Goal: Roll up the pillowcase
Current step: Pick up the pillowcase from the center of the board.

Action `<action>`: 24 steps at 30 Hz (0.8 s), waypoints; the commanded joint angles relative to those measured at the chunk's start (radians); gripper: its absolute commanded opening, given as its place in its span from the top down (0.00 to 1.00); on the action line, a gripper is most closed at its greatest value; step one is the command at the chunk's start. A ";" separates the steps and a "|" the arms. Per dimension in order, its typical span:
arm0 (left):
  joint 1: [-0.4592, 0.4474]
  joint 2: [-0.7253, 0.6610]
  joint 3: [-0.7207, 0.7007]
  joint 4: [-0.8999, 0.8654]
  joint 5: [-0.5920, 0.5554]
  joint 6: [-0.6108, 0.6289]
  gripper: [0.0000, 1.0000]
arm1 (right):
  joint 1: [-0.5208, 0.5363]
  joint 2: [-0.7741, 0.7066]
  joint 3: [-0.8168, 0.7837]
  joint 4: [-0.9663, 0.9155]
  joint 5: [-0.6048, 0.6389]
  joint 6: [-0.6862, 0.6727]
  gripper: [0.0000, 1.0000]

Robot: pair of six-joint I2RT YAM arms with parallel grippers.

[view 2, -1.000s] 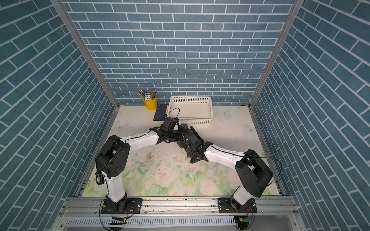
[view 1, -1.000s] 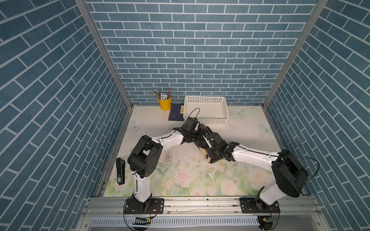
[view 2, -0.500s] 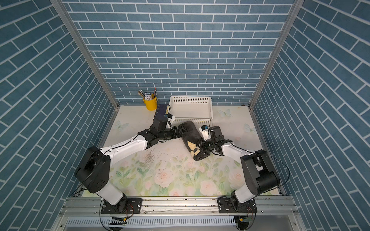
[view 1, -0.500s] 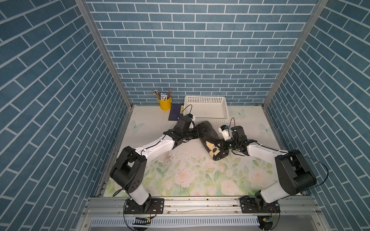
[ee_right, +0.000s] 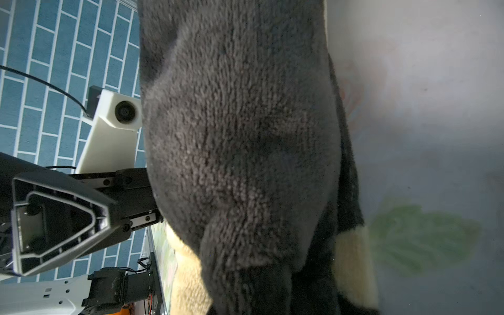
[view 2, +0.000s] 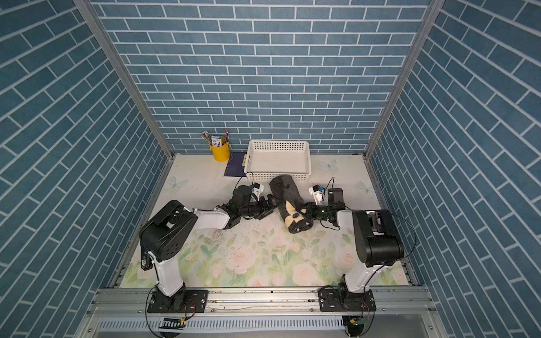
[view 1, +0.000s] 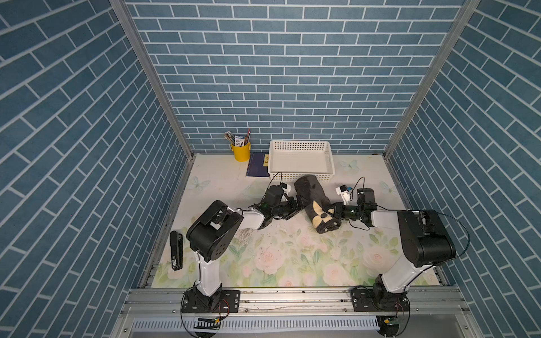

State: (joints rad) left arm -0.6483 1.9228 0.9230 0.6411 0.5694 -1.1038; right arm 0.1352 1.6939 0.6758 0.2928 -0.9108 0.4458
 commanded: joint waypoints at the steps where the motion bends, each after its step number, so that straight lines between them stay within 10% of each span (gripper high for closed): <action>1: -0.017 0.063 0.000 0.185 0.048 -0.079 0.03 | -0.020 0.038 -0.036 -0.090 0.023 0.025 0.77; 20: -0.100 0.357 0.157 0.384 -0.049 -0.156 0.02 | -0.022 0.046 -0.047 -0.060 0.014 0.027 0.75; 24: -0.109 0.383 0.191 0.402 -0.049 -0.159 0.24 | -0.019 0.030 -0.048 -0.065 0.026 0.027 0.73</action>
State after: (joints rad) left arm -0.7399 2.2665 1.0939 1.0306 0.5594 -1.2850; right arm 0.1043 1.7092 0.6674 0.3241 -0.9295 0.4671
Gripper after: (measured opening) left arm 0.796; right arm 0.267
